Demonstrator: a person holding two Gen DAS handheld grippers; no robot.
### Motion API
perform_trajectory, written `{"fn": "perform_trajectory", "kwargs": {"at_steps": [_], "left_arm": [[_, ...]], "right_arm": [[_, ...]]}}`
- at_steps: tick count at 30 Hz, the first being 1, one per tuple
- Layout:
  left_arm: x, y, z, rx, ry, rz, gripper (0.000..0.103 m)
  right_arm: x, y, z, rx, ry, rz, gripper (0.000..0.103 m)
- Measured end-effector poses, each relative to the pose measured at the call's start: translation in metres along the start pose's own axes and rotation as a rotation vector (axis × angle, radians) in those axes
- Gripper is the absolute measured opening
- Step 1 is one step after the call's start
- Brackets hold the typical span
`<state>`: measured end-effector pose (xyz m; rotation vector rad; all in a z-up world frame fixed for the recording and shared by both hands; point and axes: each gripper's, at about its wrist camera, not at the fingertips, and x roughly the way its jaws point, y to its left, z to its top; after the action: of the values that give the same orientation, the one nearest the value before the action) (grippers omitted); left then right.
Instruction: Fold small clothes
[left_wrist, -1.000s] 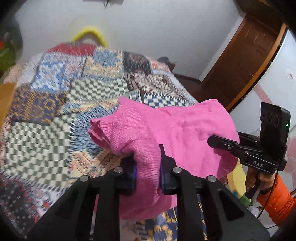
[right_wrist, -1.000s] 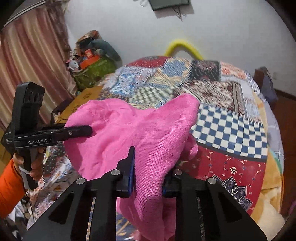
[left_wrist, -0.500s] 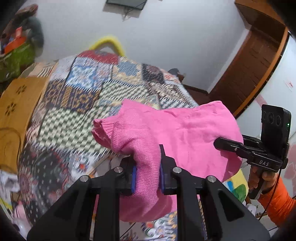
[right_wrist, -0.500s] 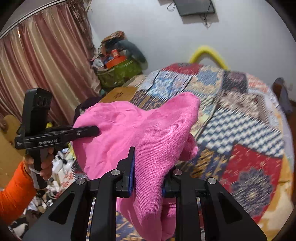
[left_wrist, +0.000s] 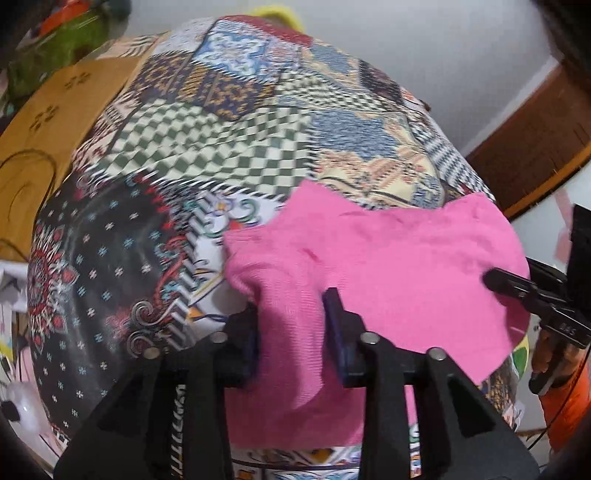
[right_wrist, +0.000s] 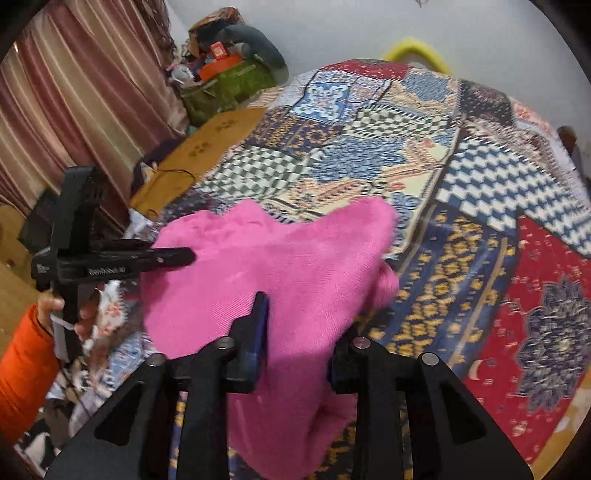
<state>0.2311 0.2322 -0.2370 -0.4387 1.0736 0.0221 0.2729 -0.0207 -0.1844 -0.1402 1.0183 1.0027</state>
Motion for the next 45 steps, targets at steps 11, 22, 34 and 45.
{"fn": "perform_trajectory", "kwargs": {"at_steps": [11,22,34,45], "left_arm": [[-0.057,-0.018,0.002,0.093,-0.151,0.126,0.044],[-0.004,-0.048,-0.006,0.132,-0.067,0.083,0.052],[-0.053,-0.019,-0.015,0.061,-0.186,0.227,0.052],[-0.198,-0.117,-0.054,0.201,-0.540,0.187,0.052]], "right_arm": [[-0.045,0.009,0.017,-0.094,-0.129,-0.095,0.042],[0.019,0.033,0.009,-0.144,0.013,-0.032,0.047],[-0.036,0.011,0.000,-0.112,-0.097,-0.155,0.047],[-0.169,0.076,-0.007,-0.163,-0.450,-0.114,0.047]]}}
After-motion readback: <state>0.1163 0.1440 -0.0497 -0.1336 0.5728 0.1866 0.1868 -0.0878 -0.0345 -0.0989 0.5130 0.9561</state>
